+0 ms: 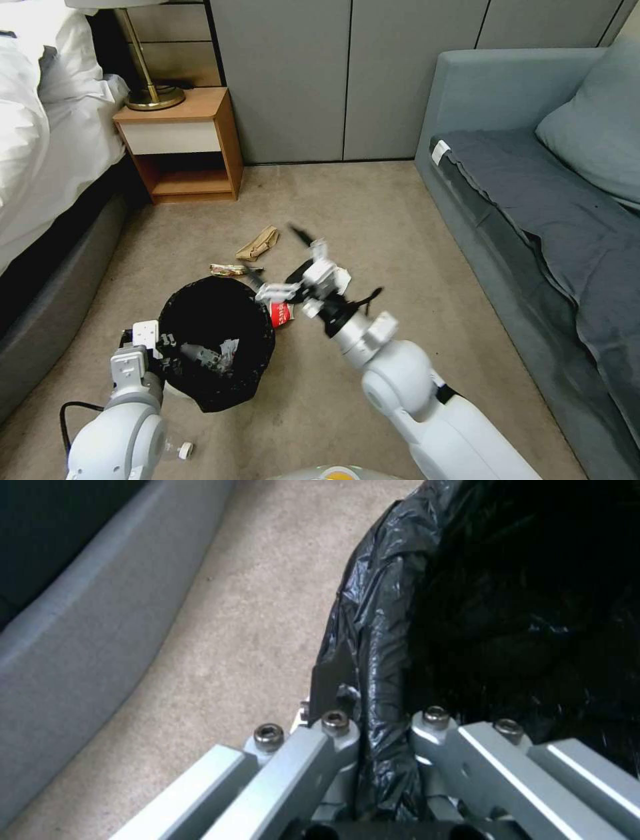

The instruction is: Pick up the trash bin, then pick up the garbage from the floor and place it into the trash bin.

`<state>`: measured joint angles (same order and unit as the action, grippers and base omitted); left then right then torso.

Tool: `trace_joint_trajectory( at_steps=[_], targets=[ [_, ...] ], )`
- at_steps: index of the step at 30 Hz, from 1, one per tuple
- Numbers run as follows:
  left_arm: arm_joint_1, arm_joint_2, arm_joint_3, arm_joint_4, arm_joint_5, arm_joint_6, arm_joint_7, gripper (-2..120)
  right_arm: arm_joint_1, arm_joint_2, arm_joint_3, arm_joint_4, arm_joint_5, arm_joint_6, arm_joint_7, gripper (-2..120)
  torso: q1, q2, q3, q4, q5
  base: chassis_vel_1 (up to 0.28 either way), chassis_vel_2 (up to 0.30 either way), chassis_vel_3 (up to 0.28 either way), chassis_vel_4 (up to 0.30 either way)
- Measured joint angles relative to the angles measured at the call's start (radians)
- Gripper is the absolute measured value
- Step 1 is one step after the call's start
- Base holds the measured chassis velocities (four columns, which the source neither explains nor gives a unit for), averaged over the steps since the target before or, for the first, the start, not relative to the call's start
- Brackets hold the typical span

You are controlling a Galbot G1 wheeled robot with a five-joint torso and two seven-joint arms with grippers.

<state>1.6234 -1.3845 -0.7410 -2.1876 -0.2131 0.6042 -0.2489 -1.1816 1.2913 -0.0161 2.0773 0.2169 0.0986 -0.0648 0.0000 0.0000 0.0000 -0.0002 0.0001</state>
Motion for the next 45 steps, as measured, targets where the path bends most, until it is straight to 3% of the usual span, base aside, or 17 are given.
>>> trace_joint_trajectory(
  at_steps=[6, 13, 31, 45],
  targets=[
    [-0.004, 0.000, -0.007, 0.000, 0.000, -0.001, 0.002, 1, -0.178, 0.022, 0.101, 0.004, -0.061, 0.031, 0.031, 100, 0.000, 0.000, 0.000, 0.0001, -0.0001, 0.000, 0.000, 0.000, 0.000],
    [-0.005, -0.001, -0.007, 0.000, -0.002, -0.003, 0.003, 1, -0.278, 0.041, 0.163, -0.051, -0.098, 0.079, 0.025, 100, 0.000, 0.000, 0.000, 0.0001, 0.0000, 0.000, 0.000, 0.000, 0.000],
    [0.002, -0.003, 0.001, -0.019, 0.000, -0.004, 0.003, 1, -0.276, 0.035, 0.186, -0.060, -0.091, 0.064, 0.018, 100, 0.000, 0.000, 0.000, 0.0002, -0.0001, -0.009, 0.009, 0.008, -0.008],
    [0.002, -0.003, -0.003, -0.022, 0.000, -0.004, 0.002, 1, -0.263, 0.035, 0.178, -0.075, -0.079, 0.060, 0.018, 100, 0.000, 0.000, 0.000, 0.0001, -0.0003, -0.165, 0.170, 0.170, -0.169]
  ],
)
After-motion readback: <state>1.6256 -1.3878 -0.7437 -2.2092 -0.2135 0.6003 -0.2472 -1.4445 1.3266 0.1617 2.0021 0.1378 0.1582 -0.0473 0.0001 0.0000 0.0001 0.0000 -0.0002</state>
